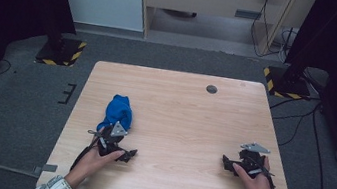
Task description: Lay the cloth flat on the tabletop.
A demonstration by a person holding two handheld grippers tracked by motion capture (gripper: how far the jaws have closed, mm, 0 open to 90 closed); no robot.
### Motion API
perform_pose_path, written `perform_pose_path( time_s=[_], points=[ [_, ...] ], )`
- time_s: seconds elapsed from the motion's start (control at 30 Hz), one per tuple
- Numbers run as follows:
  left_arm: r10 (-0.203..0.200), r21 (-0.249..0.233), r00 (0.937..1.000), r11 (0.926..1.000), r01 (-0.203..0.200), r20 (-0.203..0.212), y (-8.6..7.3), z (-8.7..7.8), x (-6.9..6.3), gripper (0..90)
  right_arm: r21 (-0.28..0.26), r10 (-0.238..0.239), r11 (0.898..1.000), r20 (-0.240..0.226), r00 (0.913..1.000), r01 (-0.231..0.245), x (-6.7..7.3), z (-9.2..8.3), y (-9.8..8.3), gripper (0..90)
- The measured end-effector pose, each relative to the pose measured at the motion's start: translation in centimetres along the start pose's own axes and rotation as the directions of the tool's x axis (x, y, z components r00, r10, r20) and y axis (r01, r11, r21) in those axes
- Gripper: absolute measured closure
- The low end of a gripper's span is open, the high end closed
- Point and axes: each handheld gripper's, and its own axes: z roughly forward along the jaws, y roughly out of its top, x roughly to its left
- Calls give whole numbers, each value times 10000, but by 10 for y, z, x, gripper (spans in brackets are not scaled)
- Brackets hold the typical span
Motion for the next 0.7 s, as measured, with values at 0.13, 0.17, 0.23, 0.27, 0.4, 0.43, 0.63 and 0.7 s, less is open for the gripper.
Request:
perform_pose_path(
  time_s=[0.13, 0.17, 0.23, 0.27, 0.4, 0.43, 0.63, 0.7],
  points=[
    [-57, -213, 9997, 9998, 63, 244, 2, -5, -1, 39, -9, -20, 10000, 3, 10000, 20, 0, 0, 0, 5],
    [-76, -322, 9996, 9994, 85, 276, 4, -6, -2, 39, -7, -12, 10000, 2, 10000, 12, 0, 0, 0, 5],
    [-150, -563, 9994, 9983, 167, 301, 6, -10, -2, 44, -8, -16, 10000, 2, 10000, 16, 0, 0, 0, 5],
    [-149, -669, 9995, 9976, 167, 268, 7, -12, -2, 47, -9, -20, 10000, 2, 10000, 20, 0, 0, 0, 5],
    [-235, -1165, 9995, 9928, 260, 232, 11, -20, -1, 56, -8, -17, 10000, 3, 10000, 17, 0, 0, 0, 5],
    [-324, -1429, 9993, 9891, 350, 199, 14, -24, 0, 59, -8, -16, 10000, 4, 10000, 16, 0, 0, 0, 5],
    [-123, -1776, 9999, 9840, 104, -94, 21, -35, -1, 61, -2, -2, 10000, 4, 10000, 2, 0, 0, 0, 5],
    [-121, -1940, 9995, 9810, 61, -300, 26, -41, 3, 61, -8, -20, 10000, 2, 10000, 20, 0, 0, 0, 5]
  ],
)
